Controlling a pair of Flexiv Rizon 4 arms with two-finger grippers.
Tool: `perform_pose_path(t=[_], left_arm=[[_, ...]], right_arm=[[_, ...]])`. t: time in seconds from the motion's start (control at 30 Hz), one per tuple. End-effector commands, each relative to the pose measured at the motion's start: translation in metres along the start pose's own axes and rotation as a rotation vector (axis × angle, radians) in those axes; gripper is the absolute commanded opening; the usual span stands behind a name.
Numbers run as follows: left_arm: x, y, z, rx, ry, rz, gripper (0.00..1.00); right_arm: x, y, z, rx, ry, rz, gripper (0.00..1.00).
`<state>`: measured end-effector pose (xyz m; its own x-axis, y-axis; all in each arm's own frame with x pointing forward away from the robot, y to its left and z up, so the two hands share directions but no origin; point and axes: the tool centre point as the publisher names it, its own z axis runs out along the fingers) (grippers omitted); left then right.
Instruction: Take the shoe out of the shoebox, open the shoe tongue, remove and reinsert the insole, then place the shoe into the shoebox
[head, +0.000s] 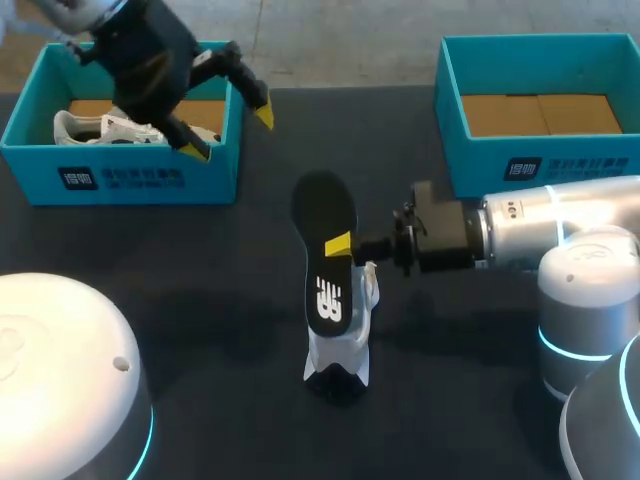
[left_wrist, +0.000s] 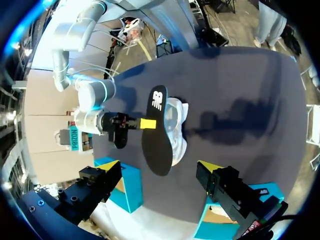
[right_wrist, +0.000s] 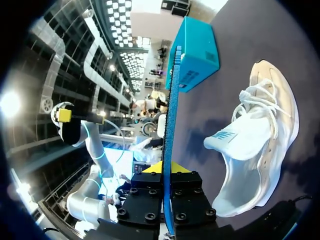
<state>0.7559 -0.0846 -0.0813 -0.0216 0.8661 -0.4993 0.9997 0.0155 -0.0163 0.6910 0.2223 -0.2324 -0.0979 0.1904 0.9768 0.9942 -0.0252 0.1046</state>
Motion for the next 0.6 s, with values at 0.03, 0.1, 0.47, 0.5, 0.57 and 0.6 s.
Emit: perform_pose_path(t=[0.03,0.1,0.47,0.5,0.57,0.6], left_arm=[[-0.016,0.023,0.008,0.067,0.207,-0.026,1.0],[-0.02,0.024,0.011,0.072,0.246,-0.017,1.0],[-0.041,0.033,0.03,0.082,0.463,0.004,1.0],[-0.042,0.033,0.031,0.085,0.468,0.005,1.0],[-0.043,0.032,0.034,0.107,0.481,0.013,1.0],[-0.043,0.031,0.036,0.115,0.49,0.013,1.0]], right_arm=[[0.001,0.002,0.003,0.004,-0.008,0.002,0.0],[0.001,0.002,0.003,0.004,-0.008,0.002,0.0],[0.001,0.002,0.003,0.004,-0.008,0.002,0.0],[0.001,0.002,0.003,0.004,-0.008,0.002,0.0],[0.001,0.002,0.003,0.004,-0.008,0.002,0.0],[0.001,0.002,0.003,0.004,-0.008,0.002,0.0]])
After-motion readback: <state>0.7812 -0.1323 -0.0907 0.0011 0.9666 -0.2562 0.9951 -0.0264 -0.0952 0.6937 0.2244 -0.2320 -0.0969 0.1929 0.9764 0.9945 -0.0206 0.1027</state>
